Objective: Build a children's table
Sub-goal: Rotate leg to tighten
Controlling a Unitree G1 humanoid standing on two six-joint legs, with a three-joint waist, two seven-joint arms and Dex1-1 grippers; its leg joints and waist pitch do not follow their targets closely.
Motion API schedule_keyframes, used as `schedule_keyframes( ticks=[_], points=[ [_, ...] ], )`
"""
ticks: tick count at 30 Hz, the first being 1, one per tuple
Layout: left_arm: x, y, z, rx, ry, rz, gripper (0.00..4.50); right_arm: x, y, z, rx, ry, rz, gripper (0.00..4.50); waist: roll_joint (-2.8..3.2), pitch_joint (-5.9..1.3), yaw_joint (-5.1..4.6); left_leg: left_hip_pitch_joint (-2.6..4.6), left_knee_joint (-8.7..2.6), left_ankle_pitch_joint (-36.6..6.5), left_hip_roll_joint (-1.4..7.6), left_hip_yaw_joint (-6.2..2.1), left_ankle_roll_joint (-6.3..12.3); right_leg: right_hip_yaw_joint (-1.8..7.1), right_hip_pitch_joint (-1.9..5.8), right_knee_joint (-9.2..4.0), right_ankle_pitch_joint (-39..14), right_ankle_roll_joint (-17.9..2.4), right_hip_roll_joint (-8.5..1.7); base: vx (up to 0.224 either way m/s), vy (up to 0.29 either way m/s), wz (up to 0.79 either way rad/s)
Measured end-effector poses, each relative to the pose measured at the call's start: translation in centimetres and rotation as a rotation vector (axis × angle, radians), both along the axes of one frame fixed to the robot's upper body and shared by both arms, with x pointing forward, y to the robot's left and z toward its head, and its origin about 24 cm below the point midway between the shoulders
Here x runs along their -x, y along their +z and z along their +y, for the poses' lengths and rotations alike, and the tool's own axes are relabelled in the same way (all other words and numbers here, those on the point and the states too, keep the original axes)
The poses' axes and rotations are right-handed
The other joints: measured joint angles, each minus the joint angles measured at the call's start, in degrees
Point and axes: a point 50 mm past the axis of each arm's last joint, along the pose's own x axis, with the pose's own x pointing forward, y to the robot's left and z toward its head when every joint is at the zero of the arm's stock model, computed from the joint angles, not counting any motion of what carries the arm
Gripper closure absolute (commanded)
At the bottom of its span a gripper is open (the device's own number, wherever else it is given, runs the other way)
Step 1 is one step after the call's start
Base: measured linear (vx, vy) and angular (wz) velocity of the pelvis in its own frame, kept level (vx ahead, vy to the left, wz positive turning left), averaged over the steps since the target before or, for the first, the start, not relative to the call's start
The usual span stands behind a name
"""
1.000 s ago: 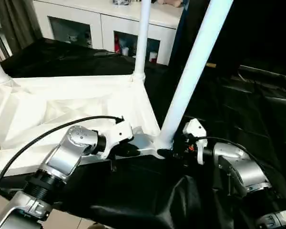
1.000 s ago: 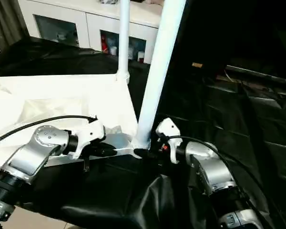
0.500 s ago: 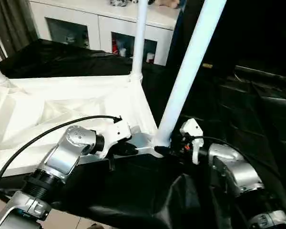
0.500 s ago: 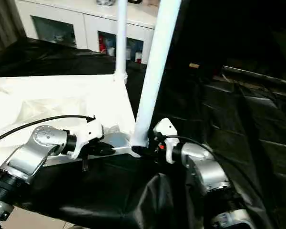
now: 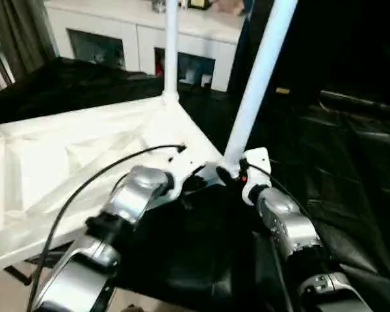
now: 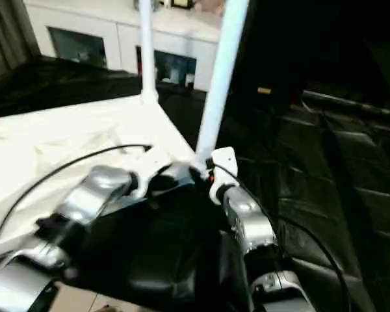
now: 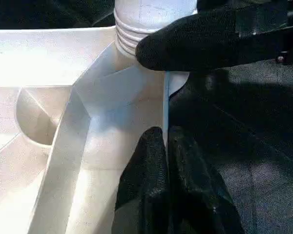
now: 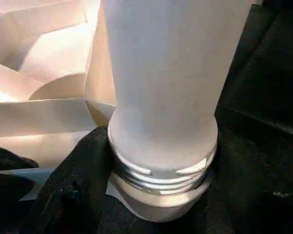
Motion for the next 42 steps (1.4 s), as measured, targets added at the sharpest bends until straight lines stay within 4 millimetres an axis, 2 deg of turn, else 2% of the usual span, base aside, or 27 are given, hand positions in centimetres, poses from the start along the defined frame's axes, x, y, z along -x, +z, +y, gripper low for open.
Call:
schedule_keyframes(
  ticks=[2,5,11,15,18,21,31,35,36,42],
  points=[
    [0.0,0.0,0.0,0.001,-0.003,-0.002,4.5,0.1,0.0,-0.1,-0.006,0.018,-0.006,1.03,0.0,0.0,-0.07,-0.05,-0.09,0.0,-0.15,0.03,0.02,0.0,-0.09,-0.01,0.0,0.0,-0.14,0.0,0.0,0.0],
    [0.1,0.1,0.6,-0.003,-0.028,-0.005,4.5,0.3,0.2,-0.8,-0.016,0.086,-0.02,0.71,0.0,0.0,-0.11,-0.07,-0.11,0.0,-0.14,0.03,0.06,-0.03,-0.13,0.02,0.0,0.0,-0.15,0.0,0.0,0.0],
    [1.6,0.6,3.9,-0.002,-0.204,0.005,4.5,1.9,2.0,-2.8,0.028,0.449,-0.07,0.64,-0.11,0.03,0.16,0.03,-0.48,0.0,0.06,-0.08,0.07,-0.43,-0.23,0.39,0.0,0.0,-0.13,0.0,0.0,0.0],
    [3.5,0.9,4.8,0.021,-0.364,0.076,4.5,2.7,3.6,-3.3,0.035,0.644,-0.094,0.64,-0.27,0.0,1.56,0.12,-0.46,0.0,0.1,-0.07,0.05,-0.41,-0.24,1.04,0.1,0.0,-0.15,0.043,-0.018,0.05],
    [4.2,1.1,5.3,0.023,-0.415,0.102,4.5,3.6,3.5,-3.5,0.027,0.745,-0.063,0.64,-0.27,0.0,2.19,0.04,-0.51,0.1,0.4,0.22,0.04,-0.45,-0.27,1.17,-0.1,-0.1,-0.09,0.065,-0.019,0.08],
    [4.4,1.3,5.6,0.028,-0.431,0.108,4.5,4.3,3.1,-4.1,0.058,0.833,-0.004,0.64,-0.28,0.0,2.37,0.02,-0.48,0.0,0.48,0.44,0.08,-0.46,-0.27,1.12,-0.3,-0.1,-0.08,0.019,-0.001,0.0],
    [4.5,1.3,5.8,0.029,-0.423,0.112,4.5,4.7,2.7,-3.9,0.056,0.87,0.035,0.64,-0.38,0.03,2.39,0.11,-0.45,0.0,0.68,0.86,0.09,-0.43,-0.25,1.15,-0.3,-0.1,-0.1,0.0,0.0,0.0],
    [4.5,1.3,5.8,0.029,-0.425,0.114,4.5,4.6,2.7,-3.7,0.046,0.859,0.034,1.01,-0.39,0.03,2.4,0.1,-0.44,0.0,0.69,0.87,0.09,-0.43,-0.25,1.16,-0.3,-0.1,-0.1,0.0,0.0,0.0],
    [4.5,1.3,5.8,0.03,-0.426,0.114,4.5,4.6,2.8,-3.7,0.046,0.857,0.034,1.23,-0.39,0.03,2.41,0.1,-0.44,0.0,0.69,0.87,0.09,-0.43,-0.25,1.16,-0.3,-0.1,-0.1,0.0,0.0,0.0],
    [4.5,1.3,5.9,0.03,-0.427,0.116,4.5,4.5,2.7,-3.7,0.042,0.851,0.035,1.68,-0.39,0.03,2.51,0.11,-0.43,0.0,0.71,0.9,0.09,-0.44,-0.25,1.18,-0.3,-0.1,-0.1,0.0,0.0,0.0]
  ],
)
